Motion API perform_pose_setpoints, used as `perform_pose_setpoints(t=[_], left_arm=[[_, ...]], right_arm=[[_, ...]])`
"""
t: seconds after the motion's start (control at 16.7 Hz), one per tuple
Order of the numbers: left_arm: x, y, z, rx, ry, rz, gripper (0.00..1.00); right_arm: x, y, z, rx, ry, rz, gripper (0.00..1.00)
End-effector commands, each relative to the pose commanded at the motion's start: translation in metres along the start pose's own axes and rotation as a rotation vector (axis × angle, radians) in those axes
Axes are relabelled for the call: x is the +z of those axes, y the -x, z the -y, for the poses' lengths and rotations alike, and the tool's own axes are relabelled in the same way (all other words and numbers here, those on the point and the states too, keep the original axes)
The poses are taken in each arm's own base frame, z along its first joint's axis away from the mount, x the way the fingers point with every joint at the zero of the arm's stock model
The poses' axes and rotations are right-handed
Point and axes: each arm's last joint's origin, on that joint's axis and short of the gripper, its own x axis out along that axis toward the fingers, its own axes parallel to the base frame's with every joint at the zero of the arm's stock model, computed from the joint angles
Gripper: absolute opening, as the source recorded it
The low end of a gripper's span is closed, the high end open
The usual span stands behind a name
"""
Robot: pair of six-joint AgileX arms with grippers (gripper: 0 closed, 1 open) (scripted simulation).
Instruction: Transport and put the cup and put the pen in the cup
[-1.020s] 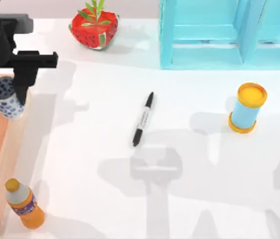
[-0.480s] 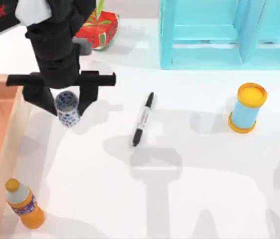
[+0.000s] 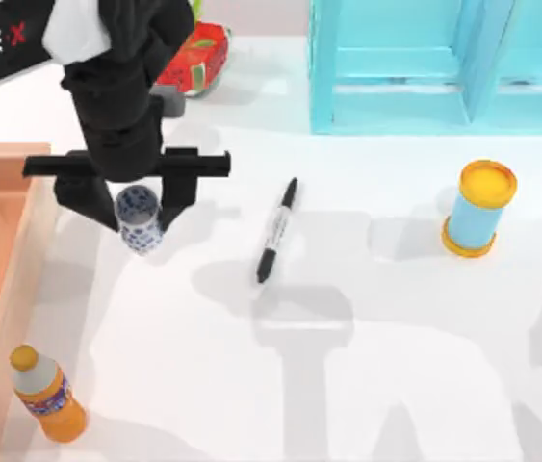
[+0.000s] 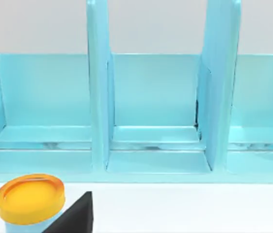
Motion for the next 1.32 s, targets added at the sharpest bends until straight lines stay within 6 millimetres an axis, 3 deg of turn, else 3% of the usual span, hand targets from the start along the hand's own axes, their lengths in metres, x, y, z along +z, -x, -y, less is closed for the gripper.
perform_pose_setpoints(t=[0.3, 0.54, 1.32], left_arm=[[0.000, -0.034, 0.001, 0.000, 0.001, 0.000, 0.00], [0.000, -0.035, 0.001, 0.000, 0.001, 0.000, 0.00], [0.000, -0.035, 0.001, 0.000, 0.001, 0.000, 0.98]], right_arm=[[0.000, 0.000, 0.000, 0.000, 0.000, 0.000, 1.00], [0.000, 0.000, 0.000, 0.000, 0.000, 0.000, 1.00], [0.000, 0.000, 0.000, 0.000, 0.000, 0.000, 1.00]])
